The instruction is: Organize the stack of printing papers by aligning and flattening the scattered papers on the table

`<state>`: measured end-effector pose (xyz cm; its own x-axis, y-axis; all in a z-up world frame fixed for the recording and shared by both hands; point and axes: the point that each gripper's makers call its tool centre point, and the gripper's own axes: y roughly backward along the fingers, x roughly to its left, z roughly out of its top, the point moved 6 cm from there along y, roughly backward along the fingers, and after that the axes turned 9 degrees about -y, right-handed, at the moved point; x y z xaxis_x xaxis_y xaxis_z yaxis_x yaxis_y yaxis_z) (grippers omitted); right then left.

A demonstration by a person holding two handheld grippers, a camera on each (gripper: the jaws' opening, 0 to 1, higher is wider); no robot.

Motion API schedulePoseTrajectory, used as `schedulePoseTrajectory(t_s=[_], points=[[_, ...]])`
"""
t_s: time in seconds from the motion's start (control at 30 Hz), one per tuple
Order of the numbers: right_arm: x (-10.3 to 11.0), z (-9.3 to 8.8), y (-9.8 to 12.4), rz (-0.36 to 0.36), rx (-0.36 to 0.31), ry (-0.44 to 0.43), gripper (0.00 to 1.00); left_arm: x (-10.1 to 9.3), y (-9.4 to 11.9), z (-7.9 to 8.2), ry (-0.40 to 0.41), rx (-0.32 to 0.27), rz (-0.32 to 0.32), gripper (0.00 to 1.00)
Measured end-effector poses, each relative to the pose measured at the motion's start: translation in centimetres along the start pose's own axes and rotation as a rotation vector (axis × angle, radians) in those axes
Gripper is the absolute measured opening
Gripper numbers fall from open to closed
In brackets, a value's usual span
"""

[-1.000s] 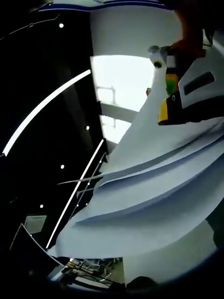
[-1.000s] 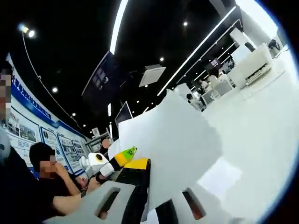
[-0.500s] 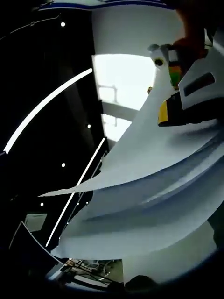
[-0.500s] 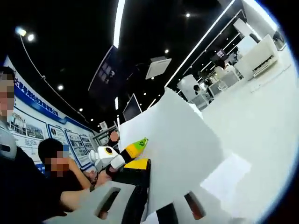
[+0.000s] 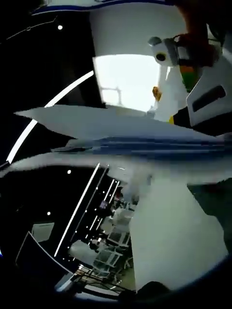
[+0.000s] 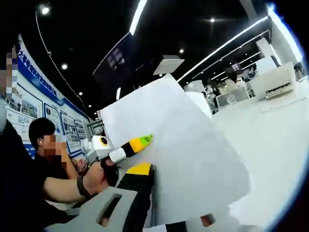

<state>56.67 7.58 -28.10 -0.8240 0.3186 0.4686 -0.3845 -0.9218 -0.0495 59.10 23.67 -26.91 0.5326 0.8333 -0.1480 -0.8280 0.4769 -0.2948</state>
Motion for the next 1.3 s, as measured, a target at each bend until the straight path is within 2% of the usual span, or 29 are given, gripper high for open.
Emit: schedulePoseTrajectory(t_s=[0.03, 0.07, 0.1, 0.13, 0.27, 0.33, 0.53, 0.63, 0.67, 0.77, 0.8, 0.9, 1.03, 1.2, 1.3], points=[[0.4, 0.5, 0.0, 0.027, -0.037, -0.023, 0.2, 0.3, 0.1, 0.2, 0.027, -0.019, 0.018, 0.06], [0.2, 0.8, 0.1, 0.014, -0.074, -0.047, 0.36, 0.6, 0.2, 0.4, 0.062, -0.037, 0.028, 0.05], [-0.1, 0.9, 0.3, 0.005, -0.081, -0.064, 0.43, 0.8, 0.4, 0.5, 0.091, -0.053, 0.034, 0.05], [-0.3, 1.0, 0.7, -0.003, -0.083, -0.075, 0.46, 1.1, 0.5, 0.7, 0.113, -0.067, 0.04, 0.05], [-1.3, 1.7, 2.6, -0.045, -0.096, -0.07, 0.47, 1.0, 0.6, 0.8, 0.107, -0.074, 0.037, 0.05], [-2.3, 2.3, 3.8, -0.09, -0.093, -0.064, 0.49, 0.5, 0.4, 0.7, 0.071, -0.061, 0.024, 0.05], [-4.2, 5.2, 8.1, -0.138, -0.105, -0.135, 0.59, -0.1, 0.0, 0.7, 0.008, -0.038, 0.014, 0.06], [-5.9, 6.9, 10.4, -0.171, -0.103, -0.138, 0.72, -0.1, -0.5, 0.7, 0.014, -0.03, 0.0, 0.06], [-6.0, 7.3, 11.0, -0.176, -0.101, -0.14, 0.77, -0.3, -0.7, 0.8, 0.009, -0.031, -0.005, 0.06], [-6.3, 8.1, 12.8, -0.186, -0.073, -0.14, 0.81, -0.9, -1.1, 0.8, -0.026, -0.021, -0.023, 0.06], [-6.3, 8.3, 13.2, -0.188, -0.072, -0.14, 0.81, -1.2, -1.5, 0.8, 0.003, -0.03, -0.042, 0.06], [-6.5, 9.0, 14.6, -0.186, -0.102, -0.198, 0.83, -1.8, -2.5, 0.7, 0.004, -0.03, -0.058, 0.06], [-6.8, 8.5, 15.5, -0.172, -0.133, -0.273, 0.88, -3.2, -4.1, 1.2, 0.032, -0.069, -0.093, 0.06], [-6.8, 7.0, 15.8, -0.167, -0.114, -0.283, 0.89, -5.2, -5.9, 2.3, 0.076, -0.119, -0.136, 0.06], [-6.9, 6.1, 16.5, -0.185, -0.093, -0.274, 0.9, -6.8, -6.4, 3.0, 0.059, -0.132, -0.158, 0.06]])
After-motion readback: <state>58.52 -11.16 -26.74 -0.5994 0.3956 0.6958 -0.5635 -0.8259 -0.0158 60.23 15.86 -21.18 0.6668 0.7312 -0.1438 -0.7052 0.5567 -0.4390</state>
